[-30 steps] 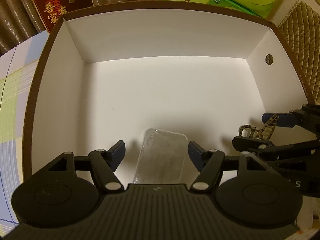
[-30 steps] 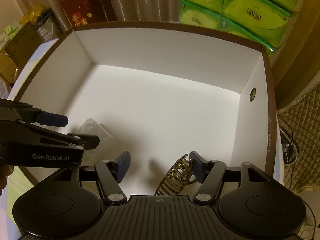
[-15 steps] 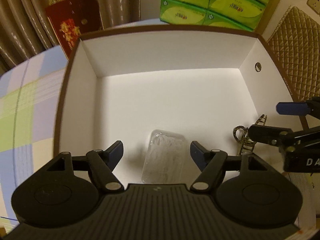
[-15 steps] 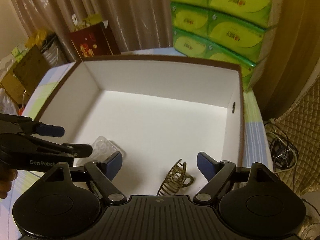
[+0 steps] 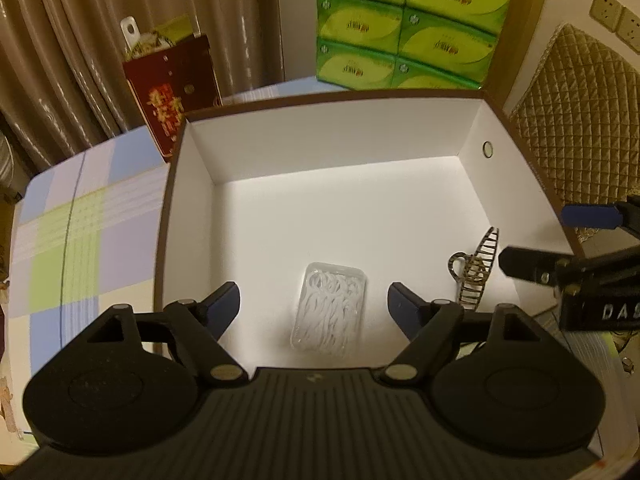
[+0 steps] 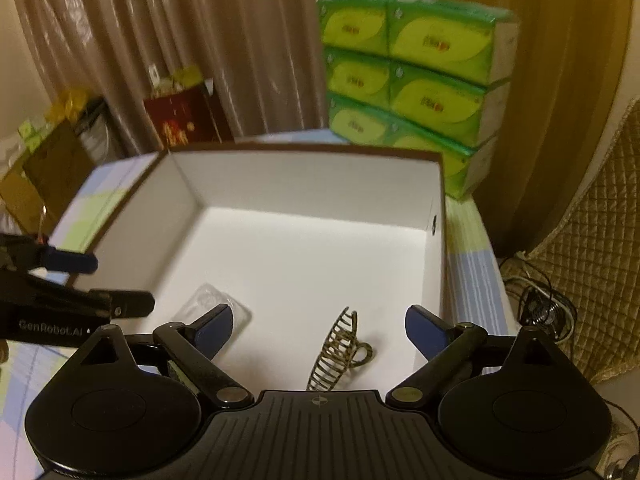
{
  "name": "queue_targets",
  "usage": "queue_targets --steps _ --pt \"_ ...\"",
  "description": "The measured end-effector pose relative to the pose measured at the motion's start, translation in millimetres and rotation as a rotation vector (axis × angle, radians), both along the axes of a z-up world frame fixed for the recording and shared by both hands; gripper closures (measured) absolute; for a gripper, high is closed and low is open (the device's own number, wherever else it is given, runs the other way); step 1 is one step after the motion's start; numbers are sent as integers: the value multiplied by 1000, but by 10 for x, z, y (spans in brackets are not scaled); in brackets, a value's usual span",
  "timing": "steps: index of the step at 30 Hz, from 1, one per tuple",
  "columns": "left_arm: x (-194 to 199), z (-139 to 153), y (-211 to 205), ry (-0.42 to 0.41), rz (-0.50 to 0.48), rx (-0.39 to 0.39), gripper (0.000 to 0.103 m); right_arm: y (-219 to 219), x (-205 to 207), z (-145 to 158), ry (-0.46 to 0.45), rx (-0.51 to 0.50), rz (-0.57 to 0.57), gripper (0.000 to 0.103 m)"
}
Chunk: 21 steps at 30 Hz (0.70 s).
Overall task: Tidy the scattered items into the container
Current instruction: 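Withdraw both tools from the box back toward the table items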
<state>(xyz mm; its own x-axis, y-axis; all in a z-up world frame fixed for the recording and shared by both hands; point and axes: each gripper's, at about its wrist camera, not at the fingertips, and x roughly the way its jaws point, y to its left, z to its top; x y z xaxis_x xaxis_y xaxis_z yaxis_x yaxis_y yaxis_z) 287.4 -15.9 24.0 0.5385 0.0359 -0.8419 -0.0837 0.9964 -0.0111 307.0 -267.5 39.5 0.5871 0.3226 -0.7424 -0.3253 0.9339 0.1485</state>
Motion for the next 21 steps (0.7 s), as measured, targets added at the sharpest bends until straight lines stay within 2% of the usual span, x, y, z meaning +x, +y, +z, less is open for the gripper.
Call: queue_targets --steps 6,12,17,21 --pt "-301 172 0 -49 -8 -8 25 -129 -189 228 -36 62 -19 12" --pt "-673 309 91 -96 1 -8 25 -226 -489 379 -95 59 -27 12" --pt "-1008 377 236 -118 29 11 25 -292 -739 402 -116 53 -43 12" --pt "-1261 358 330 -117 66 12 25 -329 -891 330 -98 61 -60 12"
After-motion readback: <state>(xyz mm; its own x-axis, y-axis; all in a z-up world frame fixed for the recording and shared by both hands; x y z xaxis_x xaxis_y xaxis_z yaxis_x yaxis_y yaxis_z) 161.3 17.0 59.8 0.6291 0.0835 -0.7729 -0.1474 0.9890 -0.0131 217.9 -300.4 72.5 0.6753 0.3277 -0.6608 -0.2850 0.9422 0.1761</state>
